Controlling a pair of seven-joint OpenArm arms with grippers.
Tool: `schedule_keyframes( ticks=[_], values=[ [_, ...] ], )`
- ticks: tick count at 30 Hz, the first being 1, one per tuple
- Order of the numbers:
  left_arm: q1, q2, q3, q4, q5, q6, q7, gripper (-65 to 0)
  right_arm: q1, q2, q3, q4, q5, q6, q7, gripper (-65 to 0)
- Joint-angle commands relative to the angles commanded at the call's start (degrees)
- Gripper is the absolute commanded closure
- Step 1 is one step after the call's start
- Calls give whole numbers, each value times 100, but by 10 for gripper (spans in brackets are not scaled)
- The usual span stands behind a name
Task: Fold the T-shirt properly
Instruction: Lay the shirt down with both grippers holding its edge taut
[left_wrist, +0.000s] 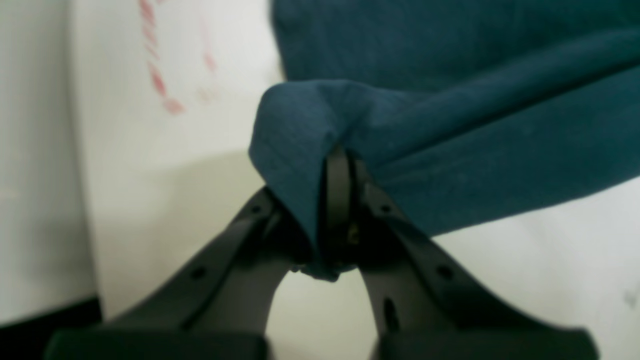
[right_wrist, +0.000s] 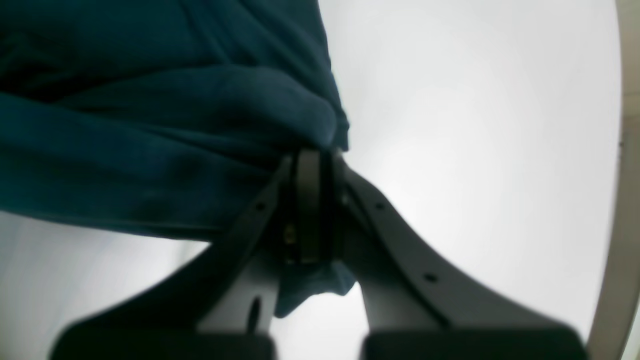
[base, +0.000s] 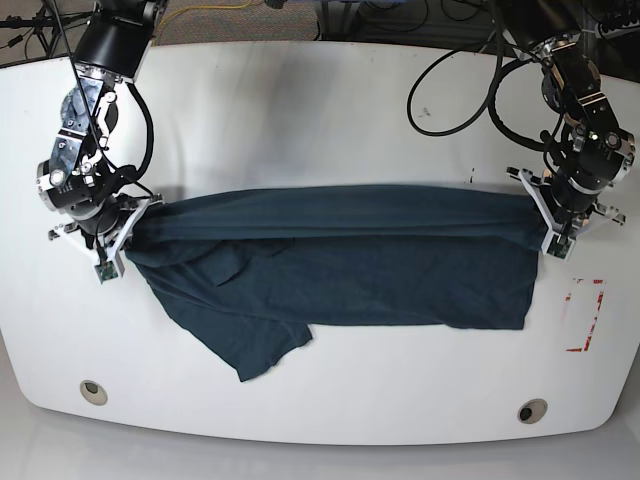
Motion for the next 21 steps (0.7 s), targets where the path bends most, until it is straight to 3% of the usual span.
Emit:
schedule_keyframes(
  ticks=[8, 21],
  values=[
    [510, -193, -62, -35, 9, 0, 0, 0, -563, -88, 53, 0, -9, 0, 0, 0],
    [607, -299, -53, -316, 35, 0, 0, 0, -1345, -308, 35, 0, -26, 0, 0, 0]
  ],
)
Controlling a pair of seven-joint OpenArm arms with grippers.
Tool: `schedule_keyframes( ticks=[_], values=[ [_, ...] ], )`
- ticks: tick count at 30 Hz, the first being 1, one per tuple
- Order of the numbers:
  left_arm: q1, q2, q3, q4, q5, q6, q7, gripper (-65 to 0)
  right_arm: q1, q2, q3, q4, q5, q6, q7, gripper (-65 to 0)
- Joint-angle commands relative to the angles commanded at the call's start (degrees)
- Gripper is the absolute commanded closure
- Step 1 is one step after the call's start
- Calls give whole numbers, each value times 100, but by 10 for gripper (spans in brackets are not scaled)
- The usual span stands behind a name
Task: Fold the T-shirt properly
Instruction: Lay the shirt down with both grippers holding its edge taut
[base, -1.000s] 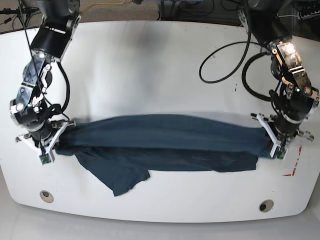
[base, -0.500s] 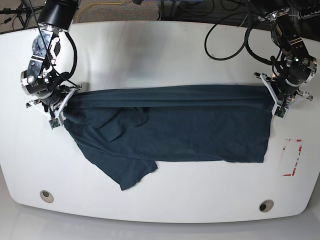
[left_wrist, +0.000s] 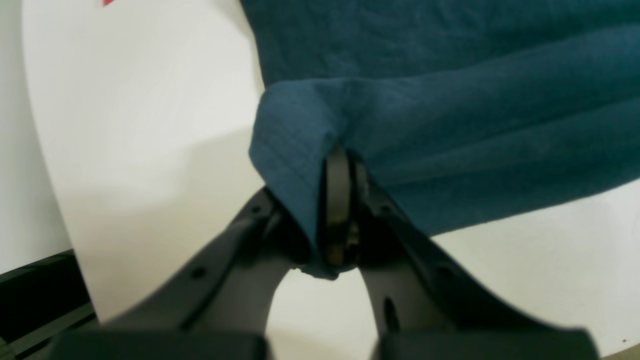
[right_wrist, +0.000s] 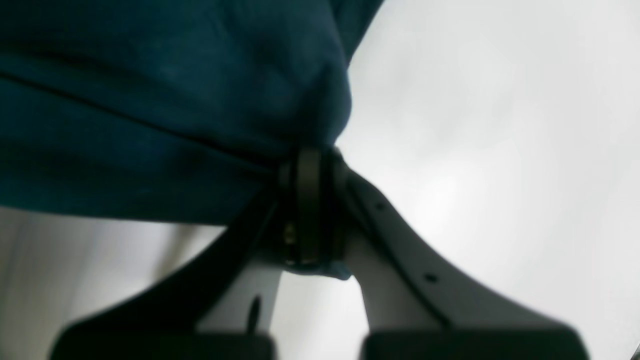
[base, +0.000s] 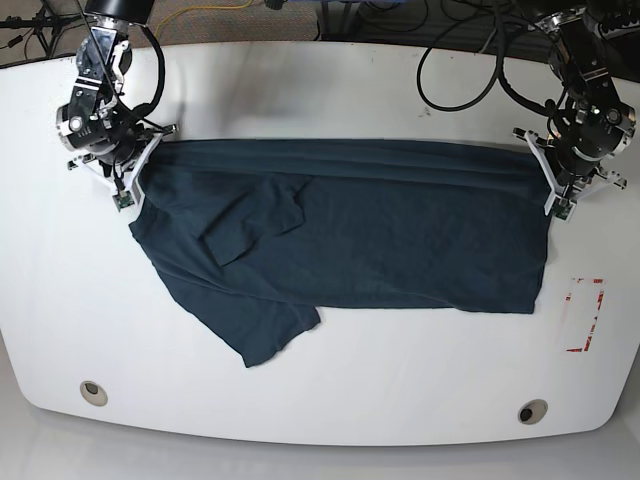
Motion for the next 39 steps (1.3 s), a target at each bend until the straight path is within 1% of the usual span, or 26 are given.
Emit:
schedule_keyframes(
  ticks=[11, 13, 15, 16, 17, 19, 20, 22, 24, 26, 27, 28, 30, 35, 39],
  values=[
    [18, 0, 0, -53, 0, 0, 0, 0, -290, -35, -26, 0, 18, 0, 9, -2],
    [18, 0, 18, -62, 0, 0, 0, -57, -290, -35, -26, 0, 18, 0, 9, -2],
    [9, 0, 97, -141, 0, 0, 0, -150, -308, -35, -26, 0, 18, 0, 9, -2],
    [9, 0, 114, -185, 0, 0, 0, -186, -308, -35, -26, 0, 18, 0, 9, -2],
    [9, -44, 132, -290, 9, 0, 18, -265, -316, -44, -35, 0, 18, 0, 9, -2],
    [9, -167, 141, -413, 9, 0, 18, -339, -316, -44, -35, 0, 18, 0, 9, -2],
    [0, -229, 149, -554, 9, 0, 18, -392, -308, -44, -35, 0, 18, 0, 9, -2],
    [-26, -281, 149, -782, 0, 0, 18, -419, -299, -44, -35, 0, 18, 0, 9, -2],
    [-44, -299, 141, -914, 0, 0, 9, -421, -299, -44, -35, 0, 18, 0, 9, -2],
    [-158, -422, 141, -985, -9, 0, 0, -421, -299, -44, -35, 0, 18, 18, 9, -2],
    [-202, -466, 132, -993, -9, 0, 0, -421, -290, -44, -35, 0, 18, 53, 9, -2],
    [-273, -501, 132, -993, -9, 0, 0, -421, -290, -44, -35, 0, 18, 141, 9, -2],
    [-369, -519, 114, -967, -9, 0, 0, -421, -273, -44, -35, 0, -9, 220, 9, -2],
    [-712, -756, -237, -967, -26, 0, 26, -421, -273, -44, -35, 9, -9, 264, 9, -2],
    [-905, -976, -281, -985, -35, 0, 26, -421, -273, -44, -35, 9, -9, 264, 9, -2]
  ],
)
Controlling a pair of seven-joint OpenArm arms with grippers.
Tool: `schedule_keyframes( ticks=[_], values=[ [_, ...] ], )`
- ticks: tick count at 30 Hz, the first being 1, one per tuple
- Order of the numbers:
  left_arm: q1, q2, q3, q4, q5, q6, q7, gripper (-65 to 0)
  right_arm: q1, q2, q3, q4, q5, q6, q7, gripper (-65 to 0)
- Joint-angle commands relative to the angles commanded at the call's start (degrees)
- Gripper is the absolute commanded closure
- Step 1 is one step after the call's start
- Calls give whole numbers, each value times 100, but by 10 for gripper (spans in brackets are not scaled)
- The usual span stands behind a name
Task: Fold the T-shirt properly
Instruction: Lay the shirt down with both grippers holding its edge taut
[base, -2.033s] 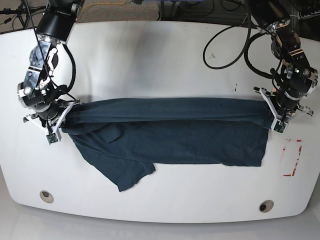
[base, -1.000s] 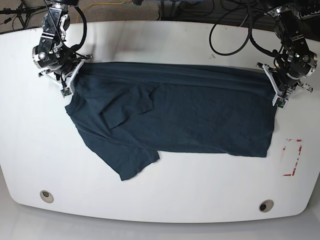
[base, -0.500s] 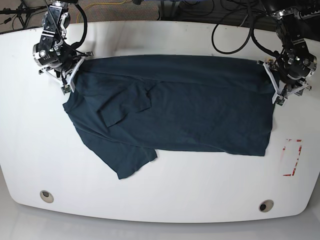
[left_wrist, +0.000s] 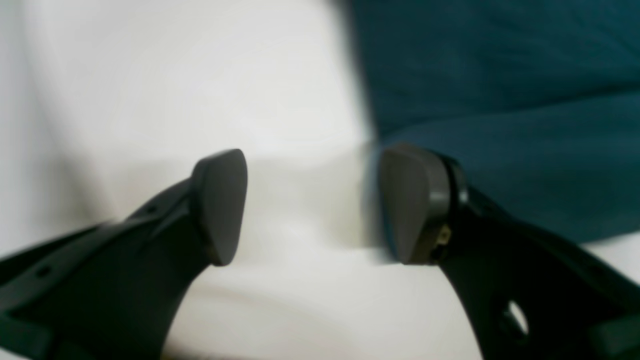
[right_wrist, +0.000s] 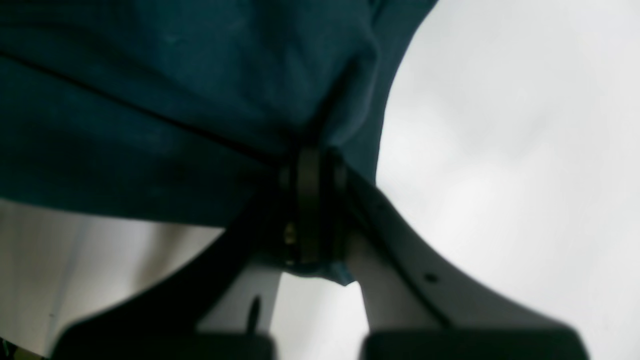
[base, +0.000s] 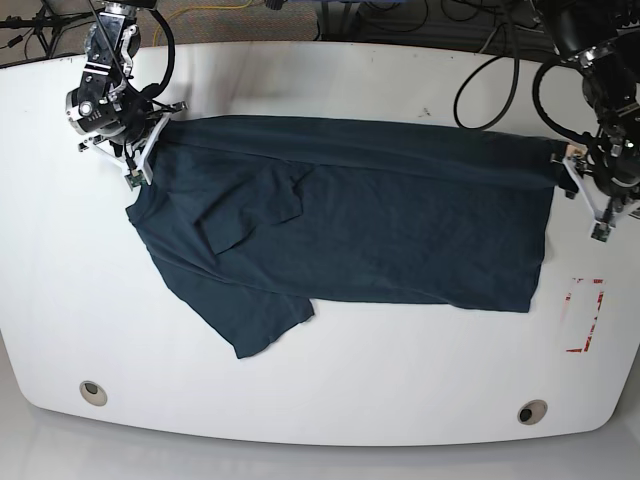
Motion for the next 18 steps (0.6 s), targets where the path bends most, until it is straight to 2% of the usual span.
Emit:
schedule_keyframes(
  ticks=[6, 10, 13, 18],
  values=[
    [-44, -308, -35, 18, -9, 0, -9, -421, 0, 0, 0, 0, 0, 0, 0, -2],
    [-35, -334, -44, 35, -18, 0, -18, -421, 9, 0, 0, 0, 0, 0, 0, -2],
    [35, -246, -35, 35, -114, 0, 0, -421, 9, 0, 0, 62, 9, 0, 0, -2],
    [343, 185, -44, 97, -695, 0, 9, -421, 62, -88, 0, 246, -9, 0, 0, -2]
  ],
)
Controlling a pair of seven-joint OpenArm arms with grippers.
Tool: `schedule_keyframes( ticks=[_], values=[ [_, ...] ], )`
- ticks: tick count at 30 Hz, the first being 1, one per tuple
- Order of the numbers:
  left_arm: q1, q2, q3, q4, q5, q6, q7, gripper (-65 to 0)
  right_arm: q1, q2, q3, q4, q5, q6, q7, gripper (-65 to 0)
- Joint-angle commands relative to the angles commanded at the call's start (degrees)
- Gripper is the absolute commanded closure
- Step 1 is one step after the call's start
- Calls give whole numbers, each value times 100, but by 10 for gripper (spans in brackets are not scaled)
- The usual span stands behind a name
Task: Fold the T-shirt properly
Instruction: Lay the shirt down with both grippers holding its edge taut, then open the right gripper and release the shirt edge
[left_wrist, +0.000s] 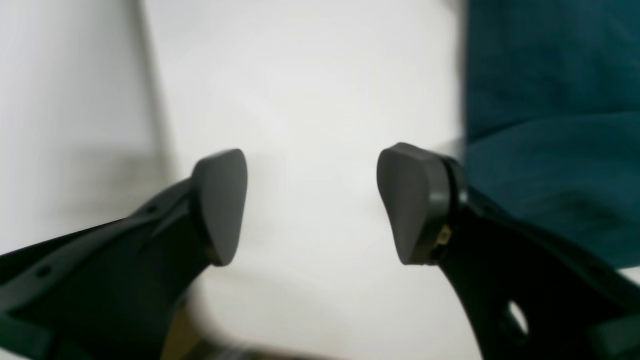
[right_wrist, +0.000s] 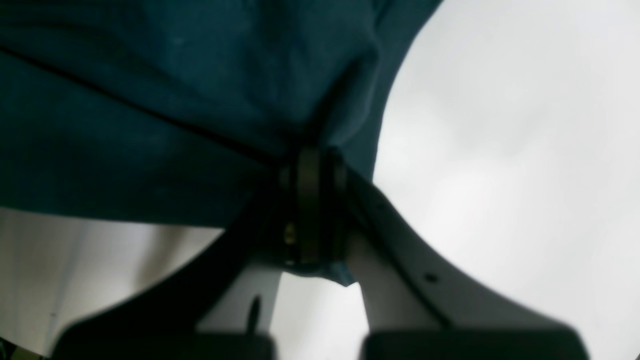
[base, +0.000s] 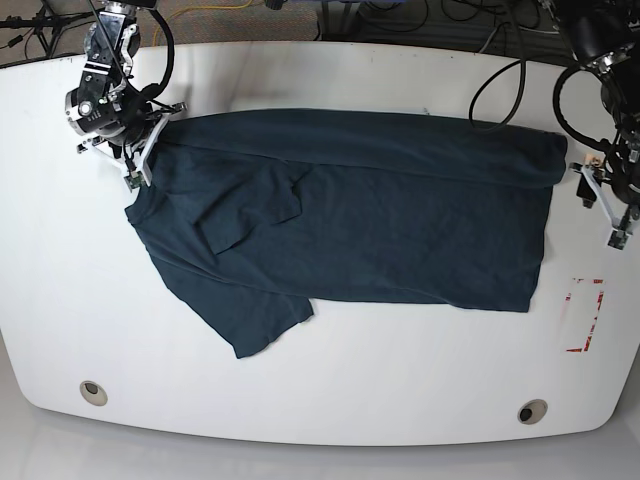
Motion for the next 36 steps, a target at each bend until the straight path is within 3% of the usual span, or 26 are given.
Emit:
schedule_keyframes(
  ticks=[6, 10, 12, 17, 21, 24, 29, 36],
  values=[
    [273, 624, 0, 308, -105, 0, 0, -421, 44, -9, 0, 132, 0, -18, -26, -2],
    [290, 853, 0, 237, -79, 0, -26, -421, 26, -18, 0, 211, 0, -26, -26, -19],
    [290, 879, 9, 132, -70, 0, -35, -421, 18, -26, 9, 229, 0, -35, -26, -60],
    [281, 888, 26, -308, 202, 0, -141, -419, 0, -26, 44, 229, -9, -35, -26, -244],
    [281, 844, 26, -712, 510, 0, -607, -419, -53, -18, 53, 211, -9, -35, -26, -354],
    [281, 774, 9, -958, 712, 0, -844, -419, -141, -18, 53, 211, -9, -44, -26, -365],
    [281, 659, 9, -1125, 782, 0, -835, -419, -185, 9, 105, 229, -9, -44, -26, -365],
    [431, 642, 9, -1099, 782, 0, -835, -419, -141, 26, 703, 299, -9, -35, -26, -365]
  ],
)
